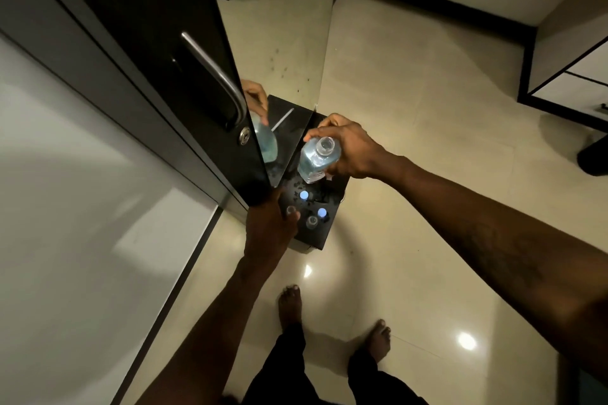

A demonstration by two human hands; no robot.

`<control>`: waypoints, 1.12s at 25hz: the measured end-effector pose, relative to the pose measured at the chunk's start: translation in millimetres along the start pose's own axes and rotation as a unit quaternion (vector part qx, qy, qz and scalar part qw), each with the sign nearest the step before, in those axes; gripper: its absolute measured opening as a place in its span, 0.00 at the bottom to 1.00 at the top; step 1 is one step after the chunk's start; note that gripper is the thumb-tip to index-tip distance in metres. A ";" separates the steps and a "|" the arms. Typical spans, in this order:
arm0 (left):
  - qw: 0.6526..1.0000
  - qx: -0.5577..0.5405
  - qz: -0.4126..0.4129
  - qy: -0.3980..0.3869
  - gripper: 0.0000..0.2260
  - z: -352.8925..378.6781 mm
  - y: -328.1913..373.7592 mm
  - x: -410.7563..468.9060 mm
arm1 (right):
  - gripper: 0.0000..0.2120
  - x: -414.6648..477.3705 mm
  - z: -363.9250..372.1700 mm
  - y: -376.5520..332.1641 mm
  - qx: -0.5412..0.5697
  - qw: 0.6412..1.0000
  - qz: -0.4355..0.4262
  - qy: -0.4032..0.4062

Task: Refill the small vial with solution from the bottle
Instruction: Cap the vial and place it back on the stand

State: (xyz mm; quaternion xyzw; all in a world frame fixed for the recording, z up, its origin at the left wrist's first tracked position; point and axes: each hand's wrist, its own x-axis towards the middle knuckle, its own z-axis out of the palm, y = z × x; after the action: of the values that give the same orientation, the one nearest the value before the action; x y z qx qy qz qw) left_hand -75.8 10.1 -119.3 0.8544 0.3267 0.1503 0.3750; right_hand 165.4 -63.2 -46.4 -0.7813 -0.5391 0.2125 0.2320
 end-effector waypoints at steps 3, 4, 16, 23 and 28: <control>0.996 0.024 -0.058 -0.061 0.25 8.8 -6.9 0.4 | 0.34 28.8 16.5 11.7 -0.040 0.996 -0.026 -0.069; 0.993 0.040 -0.075 -0.080 0.28 11.2 -12.3 0.1 | 0.35 34.6 22.2 15.2 -0.046 0.995 -0.030 -0.084; 0.988 0.028 -0.120 -0.097 0.28 22.3 -19.6 4.4 | 0.35 48.8 46.8 27.7 -0.016 0.989 -0.035 -0.140; 0.990 0.003 -0.108 -0.091 0.26 19.2 -16.7 3.3 | 0.50 33.6 39.2 33.3 -0.004 0.997 0.003 -0.083; 0.994 -0.052 -0.090 0.044 0.18 21.4 -11.8 -29.8 | 0.35 -24.4 39.3 36.2 0.042 0.990 0.102 0.087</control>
State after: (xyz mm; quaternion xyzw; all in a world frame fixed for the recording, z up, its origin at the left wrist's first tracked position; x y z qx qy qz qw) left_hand -92.3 -15.6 -142.8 0.7936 0.4099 0.1704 0.4162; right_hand 161.4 -92.2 -97.3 -0.8372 -0.4247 0.1889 0.2880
